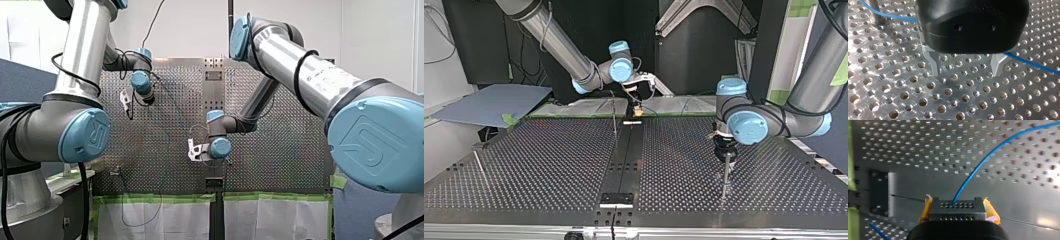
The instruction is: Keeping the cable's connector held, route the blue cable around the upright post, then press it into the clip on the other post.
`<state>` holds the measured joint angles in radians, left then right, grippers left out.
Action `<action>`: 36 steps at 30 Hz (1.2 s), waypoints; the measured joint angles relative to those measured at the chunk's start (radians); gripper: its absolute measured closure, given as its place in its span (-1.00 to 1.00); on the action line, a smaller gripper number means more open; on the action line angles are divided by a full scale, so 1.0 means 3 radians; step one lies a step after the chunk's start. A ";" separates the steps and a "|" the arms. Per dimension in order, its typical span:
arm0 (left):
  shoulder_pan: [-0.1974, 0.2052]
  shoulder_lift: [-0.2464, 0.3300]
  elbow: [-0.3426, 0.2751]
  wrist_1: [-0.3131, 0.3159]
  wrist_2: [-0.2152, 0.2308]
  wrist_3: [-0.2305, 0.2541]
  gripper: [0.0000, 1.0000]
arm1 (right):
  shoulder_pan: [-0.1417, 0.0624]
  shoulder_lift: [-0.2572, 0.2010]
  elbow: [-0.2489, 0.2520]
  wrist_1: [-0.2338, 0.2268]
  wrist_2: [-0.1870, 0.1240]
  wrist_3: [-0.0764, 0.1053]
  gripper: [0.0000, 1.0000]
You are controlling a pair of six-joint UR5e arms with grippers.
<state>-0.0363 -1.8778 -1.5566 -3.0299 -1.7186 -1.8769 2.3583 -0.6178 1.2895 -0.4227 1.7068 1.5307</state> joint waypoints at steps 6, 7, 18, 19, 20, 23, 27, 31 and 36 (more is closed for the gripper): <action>-0.0002 0.0001 0.0000 0.0001 0.0000 0.0014 -1.00 | 0.0002 0.0182 0.0000 -0.0093 0.0034 0.0001 1.00; -0.0003 0.0001 0.0000 0.0002 0.0001 0.0015 -1.00 | 0.0003 0.0206 0.0000 -0.0109 0.0044 0.0002 1.00; -0.0002 0.0001 0.0000 0.0005 0.0000 0.0024 -1.00 | -0.0023 0.0507 0.0081 -0.0360 0.0154 0.0051 1.00; -0.0002 0.0000 0.0000 0.0005 0.0000 0.0023 -1.00 | -0.0032 0.0536 0.0107 -0.0387 0.0157 0.0073 1.00; -0.0002 0.0000 0.0000 0.0005 0.0000 0.0023 -1.00 | -0.0043 0.0573 0.0140 -0.0423 0.0161 0.0105 1.00; -0.0002 0.0000 0.0000 0.0005 0.0000 0.0024 -1.00 | -0.0069 0.0650 0.0225 -0.0511 0.0172 0.0187 1.00; -0.0002 0.0001 0.0000 0.0002 0.0000 0.0029 -1.00 | -0.0115 0.0687 0.0348 -0.0635 0.0189 0.0287 1.00; -0.0003 0.0001 0.0000 -0.0004 0.0000 0.0033 -1.00 | -0.0166 0.0694 0.0457 -0.0744 0.0210 0.0317 1.00; -0.0007 0.0001 0.0000 -0.0013 0.0000 0.0035 -1.00 | -0.0227 0.0695 0.0593 -0.0880 0.0232 0.0323 1.00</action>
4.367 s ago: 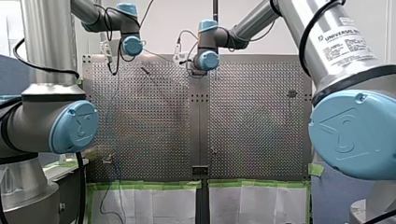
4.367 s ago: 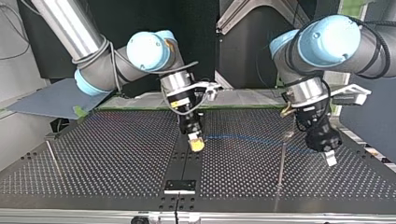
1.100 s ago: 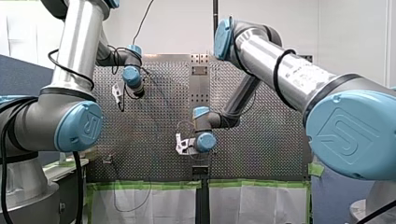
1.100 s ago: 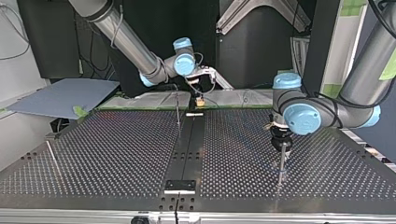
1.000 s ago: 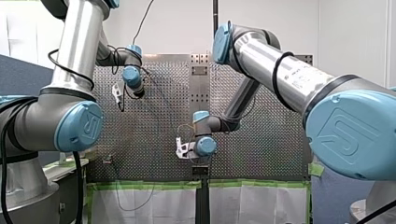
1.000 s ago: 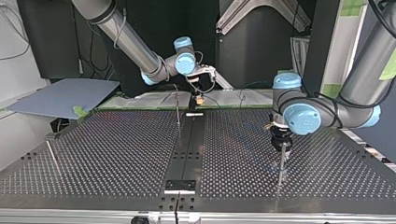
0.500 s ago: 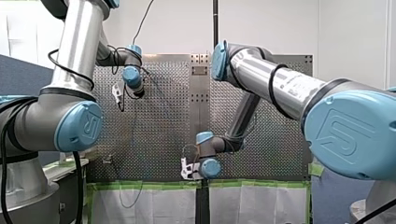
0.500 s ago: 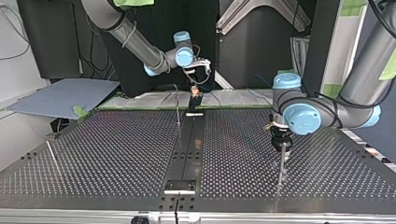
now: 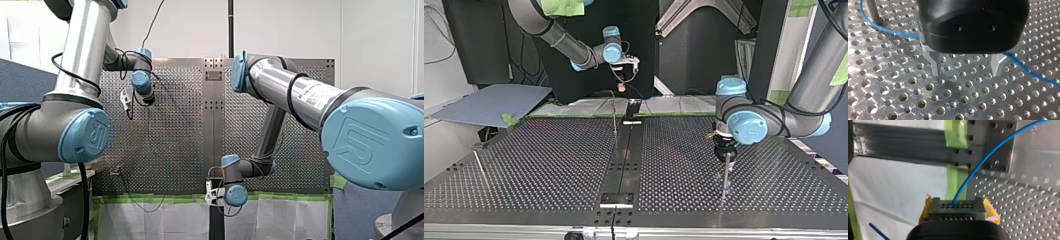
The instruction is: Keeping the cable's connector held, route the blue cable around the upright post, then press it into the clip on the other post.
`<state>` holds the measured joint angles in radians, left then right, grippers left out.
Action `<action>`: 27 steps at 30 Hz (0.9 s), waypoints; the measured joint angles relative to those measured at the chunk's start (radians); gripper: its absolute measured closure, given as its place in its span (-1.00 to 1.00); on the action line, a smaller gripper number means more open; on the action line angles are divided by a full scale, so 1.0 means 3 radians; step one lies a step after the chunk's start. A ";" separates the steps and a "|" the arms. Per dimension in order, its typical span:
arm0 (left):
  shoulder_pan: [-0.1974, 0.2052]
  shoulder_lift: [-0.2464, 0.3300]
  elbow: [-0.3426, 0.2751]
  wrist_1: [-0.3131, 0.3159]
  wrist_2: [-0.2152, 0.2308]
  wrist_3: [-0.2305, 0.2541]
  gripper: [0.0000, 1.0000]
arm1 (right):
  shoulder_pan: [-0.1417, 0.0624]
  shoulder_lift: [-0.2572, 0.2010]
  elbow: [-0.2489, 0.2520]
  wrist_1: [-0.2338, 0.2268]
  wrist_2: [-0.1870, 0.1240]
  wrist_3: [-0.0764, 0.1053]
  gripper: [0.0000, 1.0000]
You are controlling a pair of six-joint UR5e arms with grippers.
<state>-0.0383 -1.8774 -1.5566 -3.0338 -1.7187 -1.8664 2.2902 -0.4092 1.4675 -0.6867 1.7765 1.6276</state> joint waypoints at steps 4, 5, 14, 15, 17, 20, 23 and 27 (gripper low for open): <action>-0.0001 0.0002 0.0000 -0.0002 0.0000 -0.0001 -1.00 | -0.0046 0.0001 0.0111 -0.0112 0.0018 0.0001 1.00; -0.0001 0.0001 0.0000 -0.0002 0.0000 -0.0001 -1.00 | -0.0062 0.0001 0.0146 -0.0146 0.0024 0.0001 1.00; -0.0001 -0.0001 0.0000 -0.0012 -0.0037 -0.0001 -1.00 | -0.0159 -0.0003 0.0438 -0.0437 0.0069 0.0000 1.00; -0.0001 -0.0001 0.0000 -0.0014 -0.0043 -0.0001 -1.00 | -0.0168 -0.0006 0.0464 -0.0464 0.0074 0.0000 1.00; 0.0000 -0.0001 0.0000 -0.0016 -0.0048 -0.0001 -1.00 | -0.0189 -0.0021 0.0523 -0.0523 0.0081 0.0000 1.00; 0.0000 -0.0001 0.0000 -0.0018 -0.0053 -0.0003 -1.00 | -0.0221 -0.0070 0.0602 -0.0603 0.0095 0.0000 1.00; -0.0001 -0.0001 0.0000 -0.0023 -0.0055 -0.0008 -1.00 | -0.0250 -0.0144 0.0686 -0.0686 0.0114 -0.0004 1.00; -0.0001 0.0000 0.0000 -0.0030 -0.0053 -0.0018 -1.00 | -0.0270 -0.0249 0.0794 -0.0794 0.0128 -0.0008 1.00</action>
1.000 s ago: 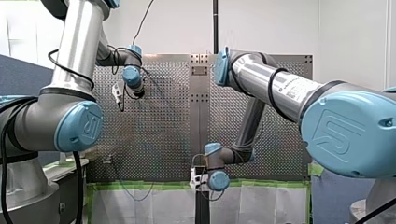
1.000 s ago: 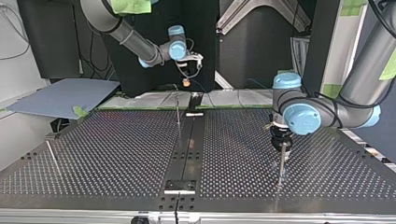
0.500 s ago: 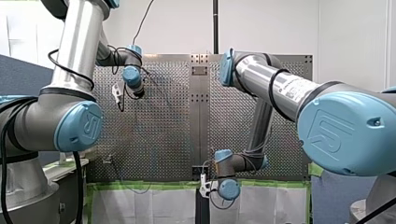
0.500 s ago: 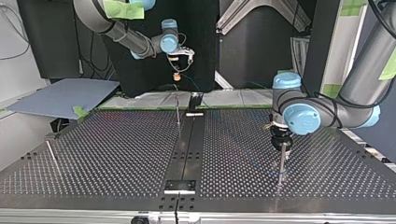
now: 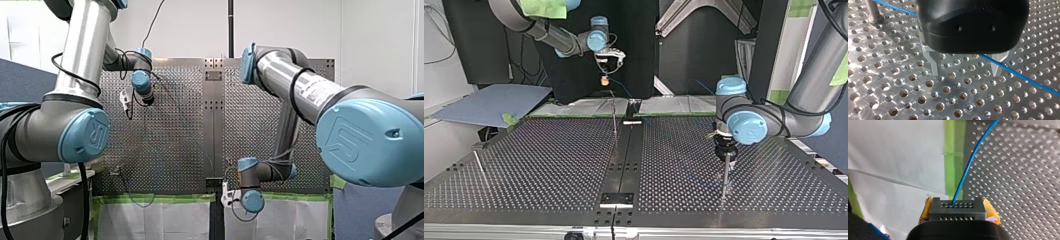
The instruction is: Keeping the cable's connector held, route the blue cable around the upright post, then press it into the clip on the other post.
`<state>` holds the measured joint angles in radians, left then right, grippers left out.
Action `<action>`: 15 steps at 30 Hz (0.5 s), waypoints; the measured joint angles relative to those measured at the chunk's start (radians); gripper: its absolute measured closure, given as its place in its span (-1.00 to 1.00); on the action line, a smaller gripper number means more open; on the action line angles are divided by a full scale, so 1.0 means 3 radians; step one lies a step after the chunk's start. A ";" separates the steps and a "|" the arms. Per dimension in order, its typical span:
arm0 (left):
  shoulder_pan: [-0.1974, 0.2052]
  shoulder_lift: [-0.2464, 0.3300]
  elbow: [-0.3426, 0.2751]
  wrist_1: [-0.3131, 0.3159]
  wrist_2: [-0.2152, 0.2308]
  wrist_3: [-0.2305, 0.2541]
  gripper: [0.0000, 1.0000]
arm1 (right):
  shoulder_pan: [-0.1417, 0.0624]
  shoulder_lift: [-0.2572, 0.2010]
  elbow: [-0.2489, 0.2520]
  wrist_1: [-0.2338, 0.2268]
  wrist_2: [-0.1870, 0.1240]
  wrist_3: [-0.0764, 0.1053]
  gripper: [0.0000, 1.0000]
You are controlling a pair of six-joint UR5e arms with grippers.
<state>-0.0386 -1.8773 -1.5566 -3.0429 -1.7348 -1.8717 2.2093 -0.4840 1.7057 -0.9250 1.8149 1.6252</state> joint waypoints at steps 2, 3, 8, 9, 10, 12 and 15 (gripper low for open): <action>0.0000 0.0000 0.0000 -0.0001 0.0000 -0.0009 -1.00 | -0.0008 -0.0057 0.0058 -0.0058 0.0005 0.0001 1.00; 0.0000 0.0000 0.0000 -0.0002 -0.0001 -0.0017 -1.00 | -0.0013 -0.0084 0.0085 -0.0084 0.0008 0.0001 1.00; 0.0000 -0.0001 0.0000 -0.0010 0.0000 -0.0061 -1.00 | -0.0044 -0.0232 0.0232 -0.0232 0.0013 0.0009 1.00; 0.0000 0.0000 0.0000 -0.0011 0.0001 -0.0074 -1.00 | -0.0053 -0.0256 0.0257 -0.0256 0.0012 0.0013 1.00; 0.0000 0.0001 0.0000 -0.0012 0.0001 -0.0085 -1.00 | -0.0064 -0.0281 0.0283 -0.0282 0.0009 0.0018 1.00; 0.0000 0.0000 0.0000 -0.0019 0.0000 -0.0115 -1.00 | -0.0084 -0.0344 0.0344 -0.0345 -0.0001 0.0027 1.00; 0.0000 -0.0001 0.0000 -0.0027 -0.0001 -0.0151 -1.00 | -0.0111 -0.0439 0.0440 -0.0440 -0.0013 0.0039 1.00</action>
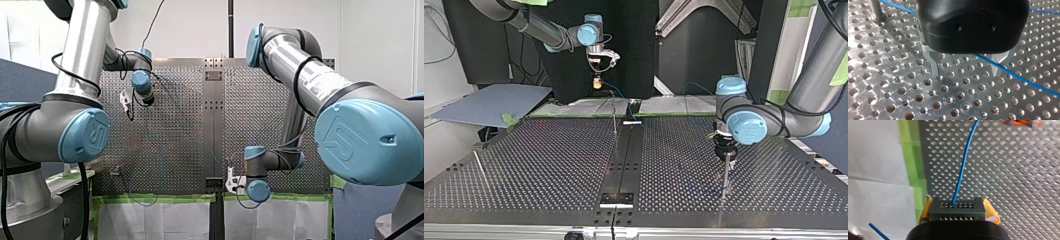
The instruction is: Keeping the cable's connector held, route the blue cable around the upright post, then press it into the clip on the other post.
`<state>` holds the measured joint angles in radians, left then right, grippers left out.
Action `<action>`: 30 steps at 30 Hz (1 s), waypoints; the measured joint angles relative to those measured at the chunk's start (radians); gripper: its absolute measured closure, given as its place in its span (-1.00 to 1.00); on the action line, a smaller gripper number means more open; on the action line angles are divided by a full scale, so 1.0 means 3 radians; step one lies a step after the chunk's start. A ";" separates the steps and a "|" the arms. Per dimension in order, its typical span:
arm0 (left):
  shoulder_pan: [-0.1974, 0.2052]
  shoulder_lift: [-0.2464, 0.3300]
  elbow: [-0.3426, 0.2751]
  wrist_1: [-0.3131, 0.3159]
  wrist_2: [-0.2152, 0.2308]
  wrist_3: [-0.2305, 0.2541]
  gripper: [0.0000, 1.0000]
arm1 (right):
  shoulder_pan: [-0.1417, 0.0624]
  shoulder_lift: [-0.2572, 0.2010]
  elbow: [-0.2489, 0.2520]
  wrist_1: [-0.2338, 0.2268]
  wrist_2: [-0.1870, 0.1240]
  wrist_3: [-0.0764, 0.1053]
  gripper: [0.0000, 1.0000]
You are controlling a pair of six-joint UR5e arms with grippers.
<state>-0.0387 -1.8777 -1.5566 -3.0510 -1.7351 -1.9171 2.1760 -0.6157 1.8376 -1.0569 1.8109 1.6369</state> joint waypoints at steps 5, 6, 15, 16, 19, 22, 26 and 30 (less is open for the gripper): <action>0.0000 0.0001 0.0000 -0.0011 -0.0004 -0.0019 -1.00 | -0.0046 -0.0157 0.0158 -0.0157 -0.0038 0.0009 1.00; 0.0000 0.0001 0.0000 -0.0015 -0.0010 -0.0020 -1.00 | -0.0054 -0.0187 0.0187 -0.0185 -0.0047 0.0010 1.00; -0.0008 0.0001 0.0000 -0.0045 -0.0056 -0.0053 -1.00 | -0.0103 -0.0280 0.0330 -0.0352 -0.0177 0.0011 1.00; -0.0008 0.0001 0.0000 -0.0046 -0.0056 -0.0066 -1.00 | -0.0106 -0.0268 0.0331 -0.0363 -0.0182 0.0012 1.00; -0.0009 0.0001 0.0000 -0.0047 -0.0056 -0.0107 -1.00 | -0.0117 -0.0211 0.0331 -0.0404 -0.0189 0.0018 1.00; -0.0009 0.0001 0.0000 -0.0046 -0.0048 -0.0161 -1.00 | -0.0130 -0.0166 0.0331 -0.0444 -0.0193 0.0026 1.00; -0.0010 0.0002 0.0000 -0.0035 0.0009 -0.0256 -1.00 | -0.0140 -0.0147 0.0331 -0.0465 -0.0202 0.0031 1.00; 0.0006 0.0002 -0.0002 -0.0025 0.0111 -0.0367 -1.00 | -0.0146 -0.0146 0.0331 -0.0470 -0.0226 0.0033 1.00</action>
<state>-0.0370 -1.8770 -1.5572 -3.0584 -1.7020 -2.0271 2.1320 -0.6594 1.9369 -1.1978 1.7431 1.6466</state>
